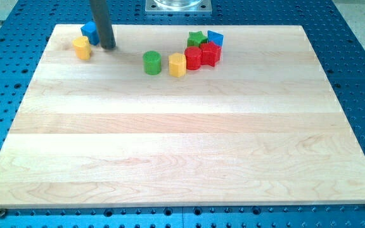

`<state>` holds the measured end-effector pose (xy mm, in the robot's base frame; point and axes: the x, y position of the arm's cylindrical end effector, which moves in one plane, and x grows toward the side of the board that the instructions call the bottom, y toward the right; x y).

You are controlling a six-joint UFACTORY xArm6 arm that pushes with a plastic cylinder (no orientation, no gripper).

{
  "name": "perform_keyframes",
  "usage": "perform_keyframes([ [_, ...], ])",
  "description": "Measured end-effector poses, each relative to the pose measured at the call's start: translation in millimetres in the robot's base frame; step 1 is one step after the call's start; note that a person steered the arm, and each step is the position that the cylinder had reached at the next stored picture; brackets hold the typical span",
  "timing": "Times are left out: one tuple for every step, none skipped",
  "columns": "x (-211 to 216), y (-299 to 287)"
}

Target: Separate red circle from the yellow hexagon

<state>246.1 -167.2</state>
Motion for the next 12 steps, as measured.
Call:
perform_keyframes([
  [-6.4, -25.2],
  [14.2, 46.8],
  [48.8, 27.9],
  [50.1, 11.7],
  [50.2, 5.5],
  [39.5, 5.1],
  [37.1, -17.6],
  [37.6, -20.6],
  [36.7, -12.8],
  [41.0, -18.4],
  [35.9, 58.4],
  [29.4, 173.9],
])
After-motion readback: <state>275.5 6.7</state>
